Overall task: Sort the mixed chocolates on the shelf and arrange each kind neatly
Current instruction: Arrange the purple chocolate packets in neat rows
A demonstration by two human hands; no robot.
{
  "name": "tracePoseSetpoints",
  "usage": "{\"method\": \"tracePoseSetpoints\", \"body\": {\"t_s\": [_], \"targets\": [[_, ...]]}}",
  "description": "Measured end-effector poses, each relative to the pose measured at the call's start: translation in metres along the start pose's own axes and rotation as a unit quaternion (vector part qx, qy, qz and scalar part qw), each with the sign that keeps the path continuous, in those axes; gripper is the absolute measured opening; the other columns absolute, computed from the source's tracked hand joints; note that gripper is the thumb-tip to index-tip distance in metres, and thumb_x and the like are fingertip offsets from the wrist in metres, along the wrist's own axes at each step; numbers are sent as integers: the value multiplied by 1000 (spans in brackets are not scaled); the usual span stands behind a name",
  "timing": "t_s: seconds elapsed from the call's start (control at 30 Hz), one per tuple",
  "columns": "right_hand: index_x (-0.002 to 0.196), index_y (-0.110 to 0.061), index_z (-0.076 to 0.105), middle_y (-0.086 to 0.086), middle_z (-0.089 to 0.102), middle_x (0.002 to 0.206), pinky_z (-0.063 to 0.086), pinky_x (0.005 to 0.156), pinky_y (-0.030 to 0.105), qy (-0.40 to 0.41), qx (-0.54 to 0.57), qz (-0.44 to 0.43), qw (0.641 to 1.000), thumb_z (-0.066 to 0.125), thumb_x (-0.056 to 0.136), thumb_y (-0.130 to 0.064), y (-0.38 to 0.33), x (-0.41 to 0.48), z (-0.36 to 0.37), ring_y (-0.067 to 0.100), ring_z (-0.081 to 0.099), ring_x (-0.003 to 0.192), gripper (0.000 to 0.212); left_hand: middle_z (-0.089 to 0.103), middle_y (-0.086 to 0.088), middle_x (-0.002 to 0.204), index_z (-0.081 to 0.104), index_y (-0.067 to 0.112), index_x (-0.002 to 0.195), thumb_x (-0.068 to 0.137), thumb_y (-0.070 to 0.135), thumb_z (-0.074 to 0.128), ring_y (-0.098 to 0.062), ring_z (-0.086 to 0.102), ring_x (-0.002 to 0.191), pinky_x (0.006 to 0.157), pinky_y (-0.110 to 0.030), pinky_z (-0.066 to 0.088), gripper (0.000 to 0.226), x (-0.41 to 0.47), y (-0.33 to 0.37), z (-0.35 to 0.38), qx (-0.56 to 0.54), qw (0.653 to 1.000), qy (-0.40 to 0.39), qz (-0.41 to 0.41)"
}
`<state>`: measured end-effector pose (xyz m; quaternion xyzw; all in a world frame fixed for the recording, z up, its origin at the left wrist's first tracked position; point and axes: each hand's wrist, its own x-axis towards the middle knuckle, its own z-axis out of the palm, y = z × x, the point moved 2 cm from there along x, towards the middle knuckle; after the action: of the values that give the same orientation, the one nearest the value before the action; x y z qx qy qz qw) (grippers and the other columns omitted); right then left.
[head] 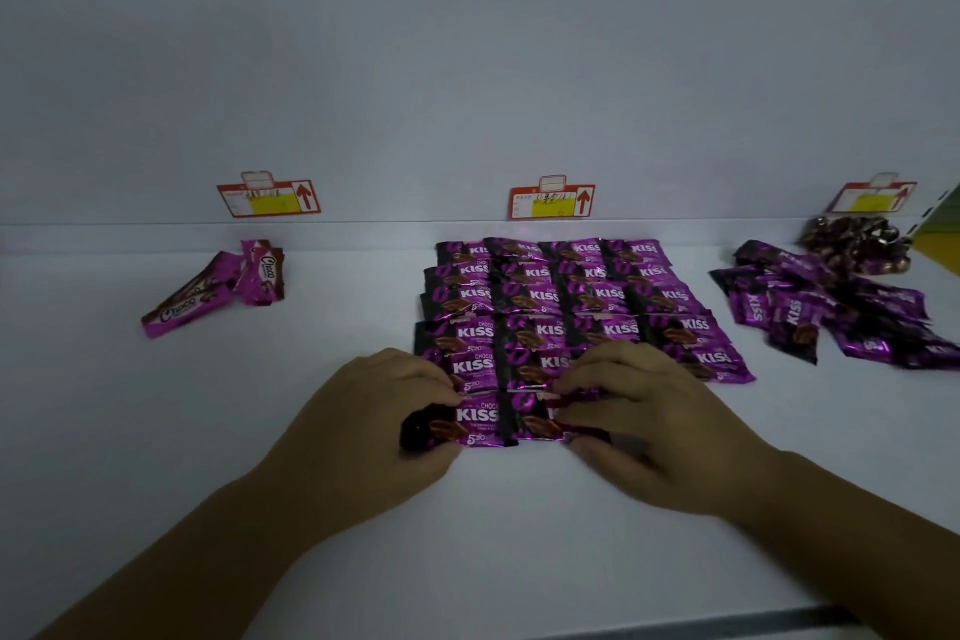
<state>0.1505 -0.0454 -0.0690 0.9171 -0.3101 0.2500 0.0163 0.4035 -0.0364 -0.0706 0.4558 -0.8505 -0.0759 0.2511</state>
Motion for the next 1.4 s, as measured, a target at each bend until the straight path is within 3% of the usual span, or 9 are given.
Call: {"method": "tracePoseSetpoints", "body": {"t_s": [0.17, 0.37, 0.5, 0.73, 0.9, 1.07, 1.13, 1.23, 1.4], "targets": [[100, -19, 73, -5, 66, 109, 45, 92, 32, -2, 5, 7, 1000, 57, 90, -34, 2, -1, -1, 12, 55, 107, 24, 65, 10, 93, 67, 21, 97, 75, 57, 51, -1, 49, 90, 77, -11, 37, 45, 3, 3, -5, 23, 1000, -5, -15], [114, -20, 64, 1, 60, 122, 41, 100, 35, -23, -41, 10, 999, 49, 91, -42, 11, -5, -8, 16, 51, 117, 35, 65, -1, 113, 63, 18, 113, 86, 69, 14, -20, 61, 103, 86, -29, 41, 76, 25, 21, -11, 145, 988, -33, -48], [119, -20, 59, 5, 56, 130, 35, 107, 42, -62, -106, 4, 992, 41, 93, -48, 37, -24, -26, 22, 47, 125, 42, 36, 3, 147, 40, 27, 138, 73, 75, 4, -18, 28, 137, 106, -29, 13, 88, 83, 59, 5, 156, 986, -59, -24], [120, -23, 56, 5, 55, 130, 33, 105, 45, -77, -158, 59, 983, 41, 92, -51, 99, -101, -85, 23, 49, 121, 43, 44, 3, 141, 46, 25, 133, 74, 74, 3, -15, 34, 132, 111, -36, 26, 88, 175, 118, 70, 146, 985, -91, 23], [113, -19, 61, 5, 59, 122, 42, 94, 34, -35, -151, 95, 983, 54, 88, -38, 150, -163, -125, 20, 54, 109, 33, 53, 2, 132, 54, 23, 126, 74, 65, 14, -17, 45, 122, 104, -32, 32, 78, 207, 170, 98, 135, 987, -80, 32], [104, -17, 67, -2, 62, 112, 43, 86, 25, 67, -48, 255, 963, 56, 86, -20, 207, -207, -155, 14, 55, 102, 22, 55, 8, 105, 57, 25, 110, 92, 36, 44, -12, 48, 103, 88, -25, 39, 25, 221, 232, 130, 93, 988, -113, 54], [108, -20, 64, -8, 58, 112, 40, 86, 22, 49, -7, 313, 949, 61, 86, -22, 230, -220, -157, 12, 53, 106, 22, 55, 8, 100, 60, 22, 109, 94, 27, 43, -14, 50, 106, 86, -24, 38, 23, 225, 252, 147, 60, 991, -109, 49], [105, -22, 63, -9, 57, 107, 41, 86, 24, 22, 51, 343, 938, 62, 83, -34, 245, -217, -152, 10, 53, 102, 25, 58, 7, 116, 60, 23, 119, 93, 19, 46, -9, 48, 109, 92, -19, 36, 29, 230, 268, 174, 29, 997, -65, 13], [107, -26, 64, -7, 55, 105, 40, 89, 28, -1, 92, 356, 930, 64, 84, -41, 253, -208, -149, 9, 48, 101, 28, 60, 5, 106, 64, 21, 109, 85, 33, 61, -9, 51, 98, 87, -24, 44, 27, 234, 282, 203, 20, 1000, 9, -10]]}}
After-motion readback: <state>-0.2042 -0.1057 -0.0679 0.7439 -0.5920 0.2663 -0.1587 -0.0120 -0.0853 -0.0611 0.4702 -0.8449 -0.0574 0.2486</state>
